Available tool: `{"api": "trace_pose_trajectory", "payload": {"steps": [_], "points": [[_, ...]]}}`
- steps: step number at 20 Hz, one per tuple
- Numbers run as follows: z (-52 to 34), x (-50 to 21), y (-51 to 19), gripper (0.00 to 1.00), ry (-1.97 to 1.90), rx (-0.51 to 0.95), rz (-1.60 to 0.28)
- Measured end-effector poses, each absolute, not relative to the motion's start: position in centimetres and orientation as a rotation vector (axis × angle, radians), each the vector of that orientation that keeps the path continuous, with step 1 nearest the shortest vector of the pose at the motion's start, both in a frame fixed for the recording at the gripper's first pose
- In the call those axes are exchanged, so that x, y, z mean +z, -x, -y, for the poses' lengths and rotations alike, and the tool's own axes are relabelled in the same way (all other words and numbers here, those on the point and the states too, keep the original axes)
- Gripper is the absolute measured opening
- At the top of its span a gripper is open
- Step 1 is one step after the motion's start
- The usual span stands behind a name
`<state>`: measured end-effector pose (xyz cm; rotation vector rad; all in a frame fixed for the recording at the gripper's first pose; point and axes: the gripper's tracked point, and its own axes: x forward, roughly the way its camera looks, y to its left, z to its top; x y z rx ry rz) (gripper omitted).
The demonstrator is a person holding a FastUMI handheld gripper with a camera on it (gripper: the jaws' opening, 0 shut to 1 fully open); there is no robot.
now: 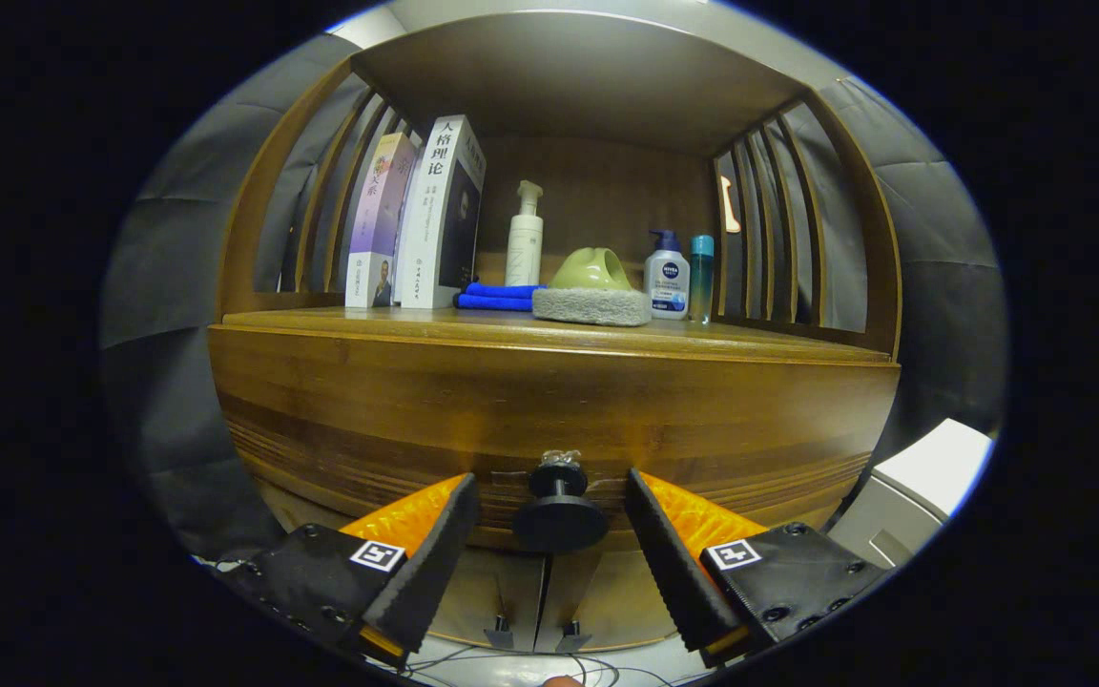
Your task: Pull open the drawer, take out the items inside it, and place them on the countertop above the cabinet.
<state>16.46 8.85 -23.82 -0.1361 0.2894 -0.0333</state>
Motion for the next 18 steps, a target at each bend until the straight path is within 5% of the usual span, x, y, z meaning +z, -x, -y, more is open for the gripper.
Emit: {"api": "trace_pose_trajectory", "payload": {"steps": [7, 18], "points": [[-7.8, -20.5, -14.0, 0.98, 0.0, 0.037, -0.337], [-3.7, -6.2, -3.8, 0.98, -0.035, 0.119, -0.154]]}}
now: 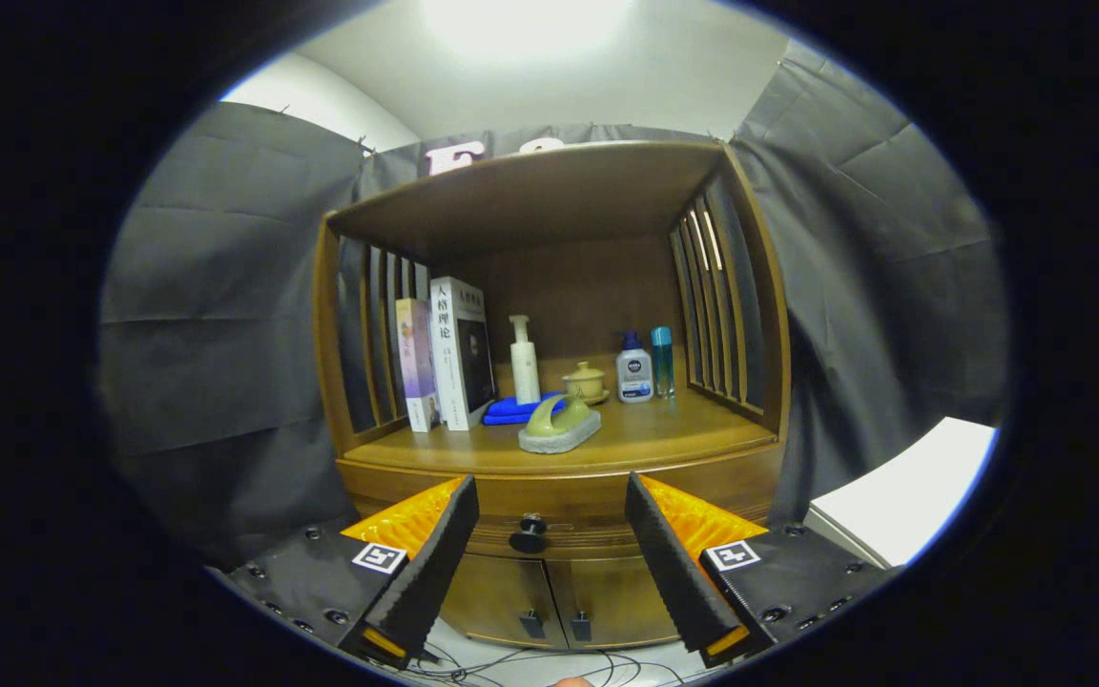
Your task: Pull open the drawer, take out the items inside it, and place them on the countertop above the cabinet.
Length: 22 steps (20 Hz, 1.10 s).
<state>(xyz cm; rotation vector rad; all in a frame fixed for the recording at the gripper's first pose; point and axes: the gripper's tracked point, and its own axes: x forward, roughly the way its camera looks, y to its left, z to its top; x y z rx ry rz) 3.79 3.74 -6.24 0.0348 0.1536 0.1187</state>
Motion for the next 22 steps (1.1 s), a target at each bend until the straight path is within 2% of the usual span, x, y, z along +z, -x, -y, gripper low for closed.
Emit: {"api": "trace_pose_trajectory", "payload": {"steps": [7, 22], "points": [[-0.6, -4.0, 2.2, 0.98, -0.023, 0.086, -0.114], [0.2, -4.0, 3.2, 0.98, -0.048, 0.081, -0.129]]}}
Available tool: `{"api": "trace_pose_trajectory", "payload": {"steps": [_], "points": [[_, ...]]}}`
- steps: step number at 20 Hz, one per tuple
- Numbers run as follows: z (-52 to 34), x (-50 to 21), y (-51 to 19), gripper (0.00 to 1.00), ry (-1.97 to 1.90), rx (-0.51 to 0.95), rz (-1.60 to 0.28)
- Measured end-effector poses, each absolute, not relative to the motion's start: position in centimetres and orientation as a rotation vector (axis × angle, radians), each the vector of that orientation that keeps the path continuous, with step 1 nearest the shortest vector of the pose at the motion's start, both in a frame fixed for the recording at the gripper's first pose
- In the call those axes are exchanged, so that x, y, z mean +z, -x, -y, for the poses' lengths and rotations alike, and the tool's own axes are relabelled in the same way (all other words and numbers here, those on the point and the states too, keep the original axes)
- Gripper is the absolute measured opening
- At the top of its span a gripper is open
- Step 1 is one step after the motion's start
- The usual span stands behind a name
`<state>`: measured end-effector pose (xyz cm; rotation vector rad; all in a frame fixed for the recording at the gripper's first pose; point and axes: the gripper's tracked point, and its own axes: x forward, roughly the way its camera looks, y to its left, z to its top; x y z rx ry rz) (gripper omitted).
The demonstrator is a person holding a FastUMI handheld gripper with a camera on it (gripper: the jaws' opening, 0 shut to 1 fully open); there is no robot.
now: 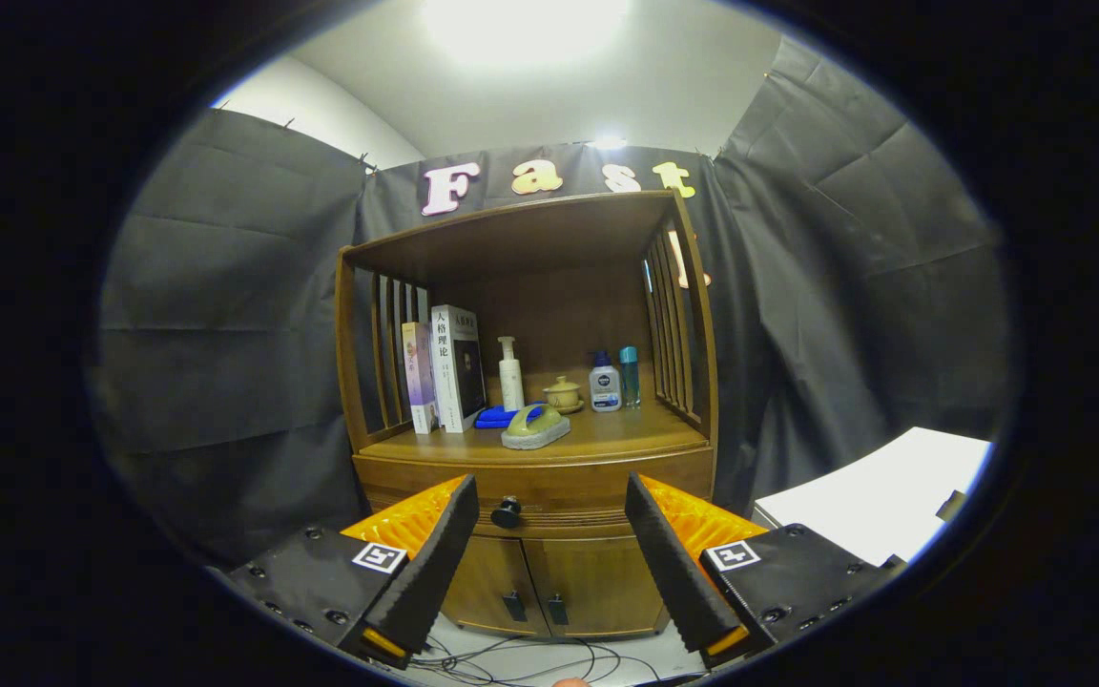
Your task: Pull open the drawer, take out the items inside it, and place them on the countertop above the cabinet.
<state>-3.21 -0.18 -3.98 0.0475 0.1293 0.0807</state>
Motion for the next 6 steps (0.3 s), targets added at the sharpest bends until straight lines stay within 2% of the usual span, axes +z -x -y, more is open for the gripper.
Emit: {"api": "trace_pose_trajectory", "payload": {"steps": [6], "points": [[-0.37, -4.16, 3.0, 0.98, -0.048, 0.093, -0.138]]}}
